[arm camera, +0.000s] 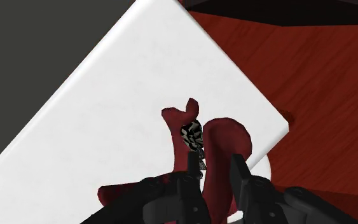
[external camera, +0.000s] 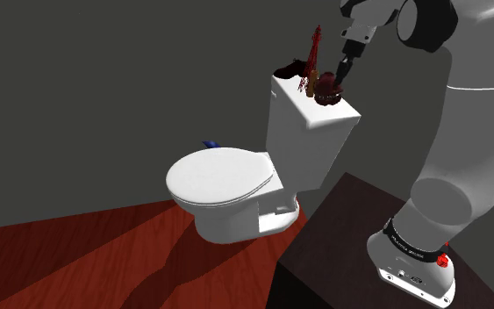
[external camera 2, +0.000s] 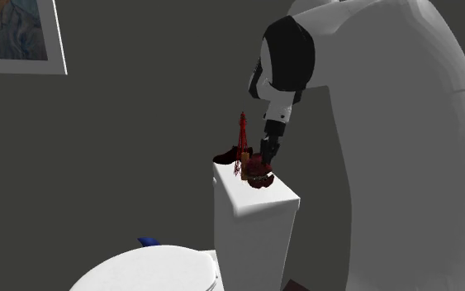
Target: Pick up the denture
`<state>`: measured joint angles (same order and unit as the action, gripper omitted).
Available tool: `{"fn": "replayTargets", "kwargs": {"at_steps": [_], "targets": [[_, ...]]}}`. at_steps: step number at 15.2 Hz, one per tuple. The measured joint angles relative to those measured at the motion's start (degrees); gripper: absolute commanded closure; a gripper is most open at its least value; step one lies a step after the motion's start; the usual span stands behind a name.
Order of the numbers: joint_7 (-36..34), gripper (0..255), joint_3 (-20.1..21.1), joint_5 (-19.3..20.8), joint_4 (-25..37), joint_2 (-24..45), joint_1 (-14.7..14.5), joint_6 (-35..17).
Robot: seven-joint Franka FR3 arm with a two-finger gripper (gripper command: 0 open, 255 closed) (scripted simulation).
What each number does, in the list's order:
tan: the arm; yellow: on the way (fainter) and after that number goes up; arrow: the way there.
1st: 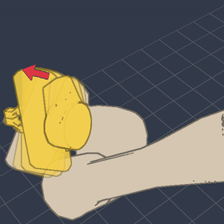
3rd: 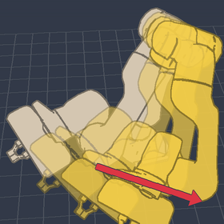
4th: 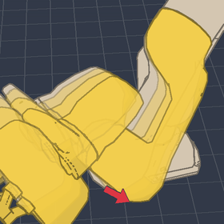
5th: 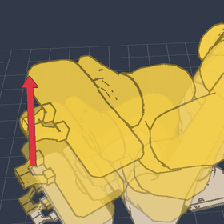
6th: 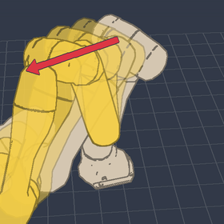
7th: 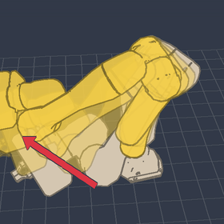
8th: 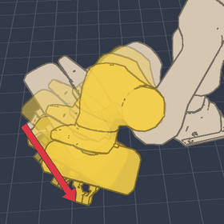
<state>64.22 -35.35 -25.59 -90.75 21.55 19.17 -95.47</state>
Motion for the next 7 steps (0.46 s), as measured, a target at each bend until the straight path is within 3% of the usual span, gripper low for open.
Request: {"fn": "replayTargets", "kwargs": {"at_steps": [7], "targets": [[-1.3,255,-0.4,0.2,4.6,0.5,0.5,5.6]]}}
